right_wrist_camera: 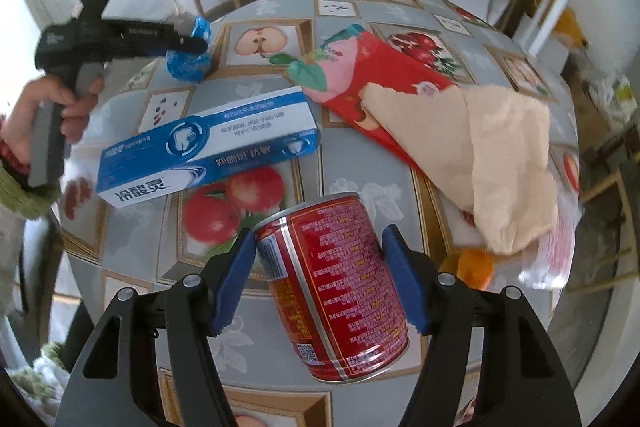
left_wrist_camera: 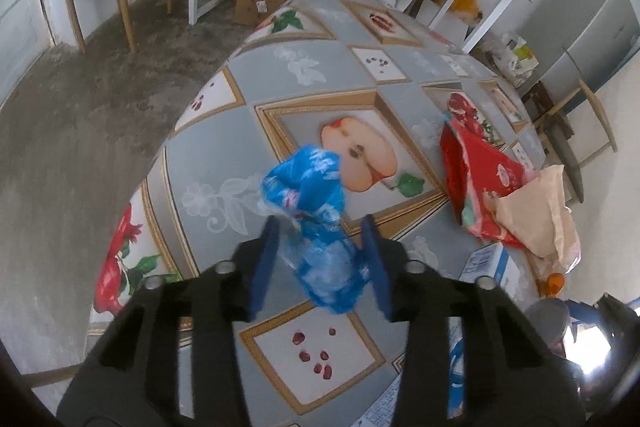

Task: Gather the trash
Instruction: 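Grasp the red can with the right gripper while left grasps the blue plastic bag, then lift the can and bag and carry both toward the blue wastebasket, then open both grippers to drop the can and bag into the wastebasket, then move both tools back over the table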

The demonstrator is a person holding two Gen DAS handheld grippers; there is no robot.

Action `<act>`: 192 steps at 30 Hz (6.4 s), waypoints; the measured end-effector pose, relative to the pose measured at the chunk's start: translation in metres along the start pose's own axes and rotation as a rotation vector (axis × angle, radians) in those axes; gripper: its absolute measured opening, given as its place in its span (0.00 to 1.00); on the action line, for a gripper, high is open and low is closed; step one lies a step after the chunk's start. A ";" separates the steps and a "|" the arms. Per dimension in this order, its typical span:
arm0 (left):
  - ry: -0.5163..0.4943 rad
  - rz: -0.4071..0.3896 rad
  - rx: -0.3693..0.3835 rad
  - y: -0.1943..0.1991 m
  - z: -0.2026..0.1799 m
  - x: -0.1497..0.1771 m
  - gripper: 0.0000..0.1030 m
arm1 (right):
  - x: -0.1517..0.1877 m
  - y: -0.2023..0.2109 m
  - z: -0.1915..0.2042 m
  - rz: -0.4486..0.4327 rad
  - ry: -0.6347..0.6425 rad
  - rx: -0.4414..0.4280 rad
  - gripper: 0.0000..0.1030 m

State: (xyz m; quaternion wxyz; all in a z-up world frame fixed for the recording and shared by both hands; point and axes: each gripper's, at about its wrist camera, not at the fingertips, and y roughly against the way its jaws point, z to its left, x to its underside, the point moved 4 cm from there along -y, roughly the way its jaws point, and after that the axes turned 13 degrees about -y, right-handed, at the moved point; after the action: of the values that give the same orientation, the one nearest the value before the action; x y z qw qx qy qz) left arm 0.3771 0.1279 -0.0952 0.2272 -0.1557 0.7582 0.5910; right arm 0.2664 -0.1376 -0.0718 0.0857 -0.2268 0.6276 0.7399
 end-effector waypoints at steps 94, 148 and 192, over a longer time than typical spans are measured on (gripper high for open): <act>-0.102 -0.302 0.387 0.153 -0.153 0.132 0.21 | 0.061 0.079 -0.028 -0.111 -0.138 0.018 0.62; -0.675 0.186 0.773 0.055 -0.570 0.172 0.21 | 0.338 0.194 -0.359 -0.271 -1.014 0.239 0.62; -0.568 -0.086 0.603 0.082 -0.438 0.164 0.83 | 0.287 0.154 -0.341 -0.326 -0.988 -0.050 0.77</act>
State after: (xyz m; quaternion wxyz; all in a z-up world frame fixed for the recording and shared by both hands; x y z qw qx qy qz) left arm 0.1261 -0.2695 -0.0274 0.4872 0.0556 0.7973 0.3519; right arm 0.0274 -0.5437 -0.1000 0.4805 0.0527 0.4506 0.7505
